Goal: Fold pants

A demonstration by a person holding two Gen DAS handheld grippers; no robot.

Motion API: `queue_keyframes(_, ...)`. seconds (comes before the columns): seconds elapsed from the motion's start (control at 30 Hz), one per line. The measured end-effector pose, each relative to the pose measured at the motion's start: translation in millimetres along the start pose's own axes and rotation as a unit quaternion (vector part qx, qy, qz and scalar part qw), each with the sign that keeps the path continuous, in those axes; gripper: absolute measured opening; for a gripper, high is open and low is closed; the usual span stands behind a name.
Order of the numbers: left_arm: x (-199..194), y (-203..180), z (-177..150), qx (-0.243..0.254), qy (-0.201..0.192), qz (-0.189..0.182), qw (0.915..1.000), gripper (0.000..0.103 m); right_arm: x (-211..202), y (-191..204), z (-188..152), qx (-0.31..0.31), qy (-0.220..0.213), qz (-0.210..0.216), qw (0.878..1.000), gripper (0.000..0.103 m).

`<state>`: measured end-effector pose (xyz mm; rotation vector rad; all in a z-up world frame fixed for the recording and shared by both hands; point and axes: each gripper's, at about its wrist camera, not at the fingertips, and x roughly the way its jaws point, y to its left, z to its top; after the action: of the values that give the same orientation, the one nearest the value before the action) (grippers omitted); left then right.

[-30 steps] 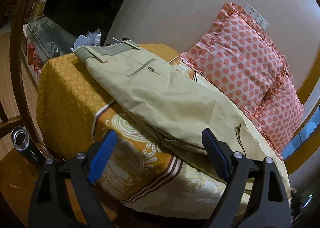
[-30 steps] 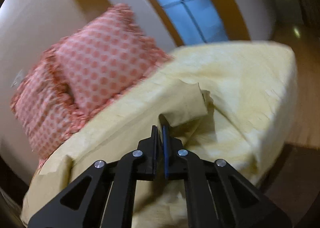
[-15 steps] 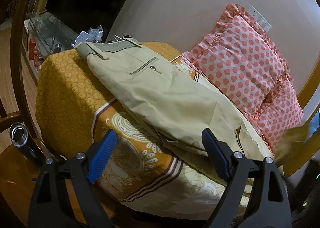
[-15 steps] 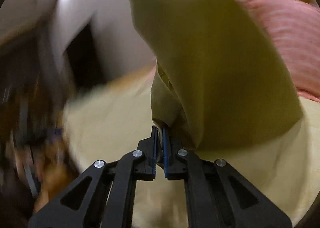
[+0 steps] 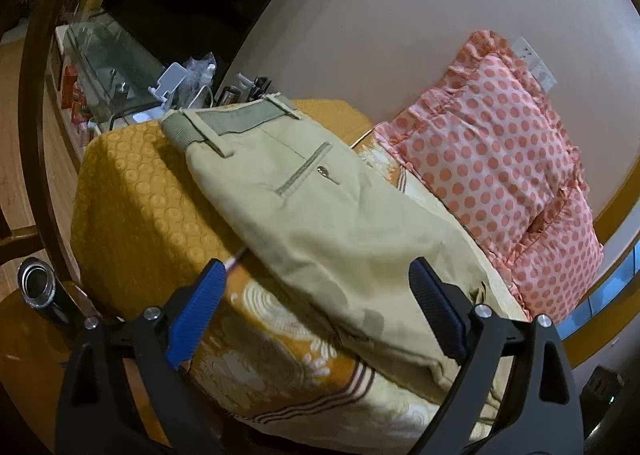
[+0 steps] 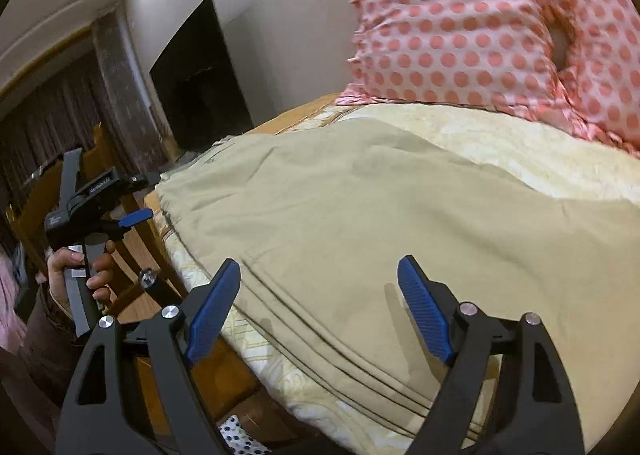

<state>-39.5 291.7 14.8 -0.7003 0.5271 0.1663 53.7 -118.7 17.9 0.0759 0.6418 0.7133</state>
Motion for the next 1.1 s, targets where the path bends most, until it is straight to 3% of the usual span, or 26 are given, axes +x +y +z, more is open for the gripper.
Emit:
queue_keyframes(0.3,36,11,45,-0.066,0.044,0.006,0.9968,0.093,-21,-14,-2,0.028,-0.038,0.011,0.999,0.083)
queue_keyframes(0.33,41,14,51,-0.077,0.044,0.013,0.996,0.077,-24,-18,-1,0.032,-0.044,0.011,0.998,0.083)
queue_keyframes(0.37,46,14,54,-0.079,0.049,0.031,0.9952,0.041,-28,-22,-1,0.035,-0.048,0.01,0.998,0.083)
queue_keyframes(0.4,53,13,57,-0.07,0.057,0.053,0.9945,0.025,-32,-26,-1,0.04,-0.054,0.01,0.998,0.083)
queue_keyframes(0.43,58,7,60,-0.047,0.055,0.076,0.9945,0.017,-41,-34,-2,0.047,-0.064,0.008,0.997,0.083)
queue_keyframes(0.57,52,-44,65,0.064,0.016,0.114,0.9912,0.011,-70,-60,-5,0.074,-0.1,-0.011,0.992,0.083)
queue_keyframes(0.7,26,-139,58,0.182,-0.025,0.045,0.9819,0.009,-106,-91,-8,0.114,-0.143,-0.046,0.982,0.083)
queue_keyframes(0.77,10,-200,35,0.257,-0.033,-0.014,0.9657,0.009,-122,-105,-11,0.132,-0.161,-0.063,0.976,0.083)
queue_keyframes(0.83,-4,-252,-3,0.334,-0.031,-0.082,0.9385,0.009,-140,-120,-16,0.158,-0.18,-0.077,0.968,0.085)
queue_keyframes(0.9,-11,-286,-45,0.387,-0.005,-0.145,0.9107,0.009,-153,-137,-23,0.194,-0.193,-0.074,0.959,0.086)
queue_keyframes(0.97,-10,-309,-99,0.437,0.048,-0.194,0.8769,0.009,-160,-155,-31,0.237,-0.198,-0.059,0.949,0.088)
queue_keyframes(1.03,0,-318,-153,0.476,0.112,-0.222,0.8435,0.009,-160,-173,-40,0.284,-0.191,-0.035,0.939,0.088)
queue_keyframes(1.1,11,-315,-197,0.5,0.173,-0.236,0.8153,0.009,-152,-182,-46,0.314,-0.174,-0.008,0.933,0.088)
